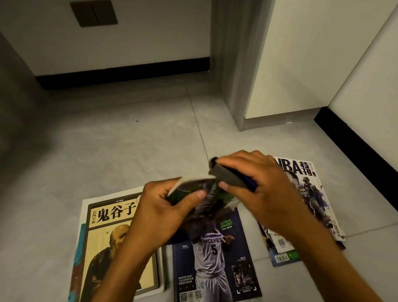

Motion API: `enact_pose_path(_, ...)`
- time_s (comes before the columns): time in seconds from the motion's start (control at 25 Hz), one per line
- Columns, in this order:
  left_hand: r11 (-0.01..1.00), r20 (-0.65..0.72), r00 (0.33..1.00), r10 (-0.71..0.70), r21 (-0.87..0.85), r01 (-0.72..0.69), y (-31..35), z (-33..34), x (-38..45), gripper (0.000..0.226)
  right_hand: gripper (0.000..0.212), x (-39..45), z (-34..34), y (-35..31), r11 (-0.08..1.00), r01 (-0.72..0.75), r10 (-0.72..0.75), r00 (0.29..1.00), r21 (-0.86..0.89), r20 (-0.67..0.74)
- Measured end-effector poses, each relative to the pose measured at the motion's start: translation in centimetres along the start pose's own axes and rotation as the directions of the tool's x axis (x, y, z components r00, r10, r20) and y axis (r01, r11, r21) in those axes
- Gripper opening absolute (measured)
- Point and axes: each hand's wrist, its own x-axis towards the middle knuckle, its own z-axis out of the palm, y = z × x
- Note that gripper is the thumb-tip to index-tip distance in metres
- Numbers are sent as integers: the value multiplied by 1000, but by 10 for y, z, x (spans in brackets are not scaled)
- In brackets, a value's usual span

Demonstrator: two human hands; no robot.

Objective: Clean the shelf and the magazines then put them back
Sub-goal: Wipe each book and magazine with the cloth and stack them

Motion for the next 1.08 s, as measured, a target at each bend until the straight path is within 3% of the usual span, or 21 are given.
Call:
enact_pose_path(0.08, 987, -13, 990, 137, 92, -136, 1, 4, 2, 14, 41, -2, 16, -29, 999, -30, 27, 987, -17, -161)
enact_pose_path(0.16, 970, -11, 976, 217, 118, -214, 0, 6, 0, 24, 43, -5, 31, -55, 987, 28, -74, 950, -155, -303)
enact_pose_path(0.28, 976, -59, 974, 217, 30, -216, -3, 7, -4, 27, 45, -9, 44, -55, 980, 85, -147, 920, -181, -364)
enact_pose_path(0.4, 991, -122, 983, 137, 15, -136, -10, 7, -7, 19, 50, -14, 41, -13, 992, -36, -13, 925, -123, -379)
enact_pose_path(0.52, 995, -181, 978, 100, 33, -96, -19, 0, -11, 12, 37, -26, 31, 54, 933, -281, 216, 937, -224, -275)
enact_pose_path(0.56, 996, -165, 982, 89, 33, -85, -20, -2, -11, 11, 30, -30, 21, 73, 873, -468, 431, 871, -135, -236)
enact_pose_path(0.6, 997, -144, 987, 75, 35, -71, -20, -5, -11, 12, 26, -34, 13, 87, 741, -670, 664, 725, 32, -185)
enact_pose_path(0.64, 998, -123, 991, 57, 38, -53, -19, -8, -11, 13, 27, -38, 7, 95, 588, -778, 806, 585, 220, -84)
enact_pose_path(0.68, 998, -82, 996, 47, 47, -44, -17, -9, -10, 14, 34, -43, 1, 96, 515, -778, 836, 548, 359, -10)
enact_pose_path(0.72, 997, -12, 999, 52, 61, -51, -14, -11, -8, 18, 42, -45, -3, 88, 495, -718, 815, 579, 489, 23)
enact_pose_path(0.76, 995, 70, 995, 64, 72, -69, -12, -12, -5, 23, 48, -45, -4, 77, 515, -643, 752, 656, 567, 61)
enact_pose_path(0.84, 985, 212, 972, 97, 117, -124, -12, -14, -1, 33, 52, -50, -3, 63, 731, -520, 467, 853, 441, 233)
enact_pose_path(0.88, 970, 254, 960, 122, 176, -170, -12, -13, 2, 34, 52, -52, 0, 63, 863, -434, 340, 877, 257, 340)
enact_pose_path(0.96, 892, 268, 940, 210, 341, -296, -14, -7, 5, 29, 34, -59, 13, 72, 951, -307, 247, 841, 47, 482)
enact_pose_path(1.0, 842, 241, 937, 253, 422, -336, -14, -2, 5, 29, 23, -64, 20, 73, 944, -323, 250, 835, 68, 490)
enact_pose_path(1.08, 789, 112, 945, 308, 526, -319, -17, 11, 3, 36, 11, -79, 39, 69, 857, -439, 329, 869, 268, 370)
